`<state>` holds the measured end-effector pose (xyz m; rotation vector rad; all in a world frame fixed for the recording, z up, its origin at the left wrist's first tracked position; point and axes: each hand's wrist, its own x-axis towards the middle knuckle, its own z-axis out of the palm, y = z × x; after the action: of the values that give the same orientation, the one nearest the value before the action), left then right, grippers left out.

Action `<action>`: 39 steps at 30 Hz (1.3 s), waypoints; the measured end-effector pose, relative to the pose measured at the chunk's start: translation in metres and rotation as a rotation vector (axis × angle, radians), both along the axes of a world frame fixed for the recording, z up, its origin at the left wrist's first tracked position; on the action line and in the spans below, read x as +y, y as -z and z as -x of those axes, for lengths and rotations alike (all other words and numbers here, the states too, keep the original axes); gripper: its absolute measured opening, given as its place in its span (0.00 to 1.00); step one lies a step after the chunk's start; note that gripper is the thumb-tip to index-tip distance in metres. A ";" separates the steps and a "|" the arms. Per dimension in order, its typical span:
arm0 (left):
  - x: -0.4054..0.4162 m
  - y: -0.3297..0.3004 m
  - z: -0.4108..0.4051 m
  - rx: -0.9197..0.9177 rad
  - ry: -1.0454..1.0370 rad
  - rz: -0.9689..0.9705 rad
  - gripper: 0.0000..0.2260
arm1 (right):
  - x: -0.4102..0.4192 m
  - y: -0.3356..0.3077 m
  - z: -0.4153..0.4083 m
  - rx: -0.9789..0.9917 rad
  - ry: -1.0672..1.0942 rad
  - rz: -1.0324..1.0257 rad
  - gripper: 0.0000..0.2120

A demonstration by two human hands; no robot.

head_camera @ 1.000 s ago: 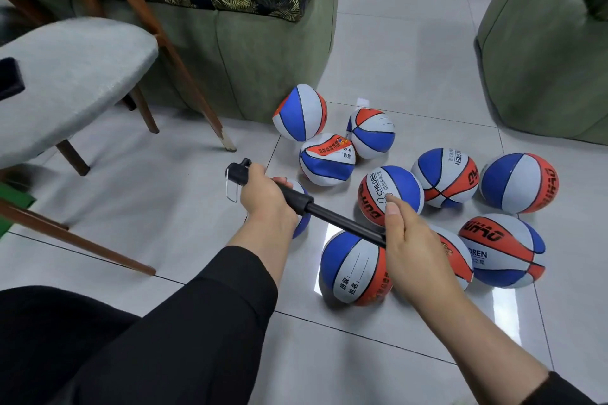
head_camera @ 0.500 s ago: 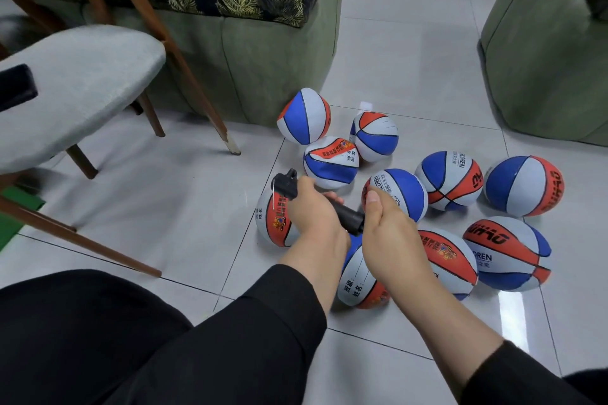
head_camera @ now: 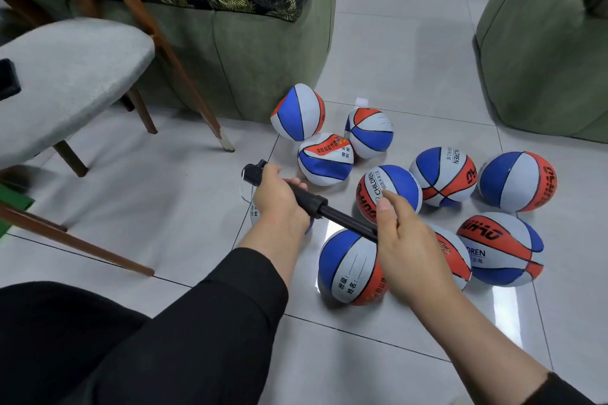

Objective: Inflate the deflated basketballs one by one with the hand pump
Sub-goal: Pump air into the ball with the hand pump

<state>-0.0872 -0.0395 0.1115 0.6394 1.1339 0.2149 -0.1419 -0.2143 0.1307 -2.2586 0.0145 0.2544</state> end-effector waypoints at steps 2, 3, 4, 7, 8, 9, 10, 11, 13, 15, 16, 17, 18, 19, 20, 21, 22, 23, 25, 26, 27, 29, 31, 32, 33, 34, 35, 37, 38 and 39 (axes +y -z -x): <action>0.008 0.002 -0.001 0.018 -0.020 -0.004 0.06 | -0.005 -0.001 0.000 -0.008 0.011 0.005 0.23; 0.011 0.003 -0.001 0.022 -0.027 -0.011 0.06 | -0.007 -0.001 0.000 -0.003 0.017 0.009 0.23; 0.013 0.004 -0.001 0.023 -0.035 -0.016 0.06 | -0.009 -0.001 0.000 -0.001 0.021 0.012 0.23; 0.013 0.005 -0.001 0.015 -0.039 -0.018 0.06 | -0.010 -0.003 0.000 -0.018 0.027 0.013 0.22; 0.011 0.006 0.000 0.014 -0.038 -0.014 0.06 | -0.010 -0.004 0.000 -0.019 0.031 0.015 0.22; 0.010 0.007 0.000 0.013 -0.038 -0.011 0.06 | -0.009 -0.004 0.000 -0.015 0.034 0.016 0.22; 0.007 0.007 0.001 0.012 -0.036 -0.006 0.06 | -0.007 -0.004 0.000 -0.010 0.035 0.016 0.22; 0.004 0.006 0.001 0.007 -0.033 -0.002 0.06 | -0.005 -0.004 -0.001 -0.005 0.034 0.011 0.22; -0.003 0.004 0.002 -0.007 -0.014 -0.005 0.06 | 0.000 -0.002 -0.001 -0.004 0.028 0.006 0.22; -0.010 0.002 0.002 -0.031 0.009 -0.002 0.06 | 0.007 0.000 0.000 0.007 0.017 0.011 0.22; -0.013 0.001 0.002 -0.047 0.019 -0.001 0.06 | 0.010 0.002 0.001 0.015 0.016 0.010 0.23; -0.016 0.002 0.002 -0.062 0.028 -0.006 0.07 | 0.014 0.004 0.001 0.018 0.015 0.005 0.23; -0.019 0.003 0.003 -0.072 0.032 -0.018 0.07 | 0.017 0.006 0.001 0.016 0.015 0.000 0.23; -0.022 0.005 0.004 -0.077 0.033 -0.032 0.07 | 0.019 0.007 0.000 0.012 0.013 -0.004 0.23; -0.026 0.006 0.006 -0.074 0.035 -0.044 0.07 | 0.022 0.008 0.000 0.011 0.009 -0.008 0.24; -0.030 0.008 0.008 -0.069 0.038 -0.054 0.08 | 0.025 0.008 -0.001 0.015 0.007 -0.015 0.23; -0.035 0.010 0.010 -0.063 0.044 -0.056 0.09 | 0.027 0.008 -0.001 0.021 0.003 -0.021 0.23; -0.038 0.012 0.011 -0.059 0.045 -0.056 0.10 | 0.029 0.007 -0.001 0.026 0.000 -0.026 0.23; -0.041 0.015 0.014 -0.055 0.035 -0.040 0.10 | 0.032 0.006 -0.002 0.034 -0.003 -0.033 0.23; -0.041 0.016 0.015 -0.050 0.032 -0.034 0.09 | 0.034 0.005 -0.002 0.039 -0.006 -0.033 0.23; -0.041 0.016 0.016 -0.044 0.037 -0.025 0.09 | 0.035 0.005 -0.002 0.044 -0.012 -0.030 0.23; -0.039 0.014 0.018 -0.035 0.056 -0.003 0.08 | 0.036 0.005 -0.003 0.052 -0.027 -0.027 0.23; -0.037 0.013 0.019 -0.024 0.068 0.011 0.07 | 0.036 0.005 -0.004 0.060 -0.036 -0.020 0.24; -0.035 0.013 0.018 -0.022 0.073 0.018 0.07 | 0.035 0.005 -0.005 0.063 -0.038 -0.015 0.24; -0.033 0.013 0.017 -0.022 0.075 0.021 0.07 | 0.034 0.005 -0.005 0.064 -0.039 -0.012 0.24; -0.031 0.013 0.016 -0.024 0.073 0.023 0.07 | 0.033 0.005 -0.005 0.063 -0.041 -0.010 0.24; -0.028 0.014 0.014 -0.028 0.072 0.024 0.07 | 0.031 0.005 -0.004 0.061 -0.045 -0.007 0.24; -0.021 0.014 0.011 -0.047 0.082 0.027 0.06 | 0.026 0.005 -0.001 0.059 -0.053 -0.002 0.24; -0.018 0.013 0.009 -0.054 0.081 0.029 0.06 | 0.023 0.005 0.000 0.059 -0.055 -0.001 0.24; -0.015 0.013 0.008 -0.056 0.071 0.028 0.06 | 0.021 0.005 0.002 0.058 -0.054 0.000 0.24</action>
<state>-0.0948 -0.0542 0.0981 0.6437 1.0572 0.1546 -0.1437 -0.1936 0.1262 -2.2530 -0.0158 0.3489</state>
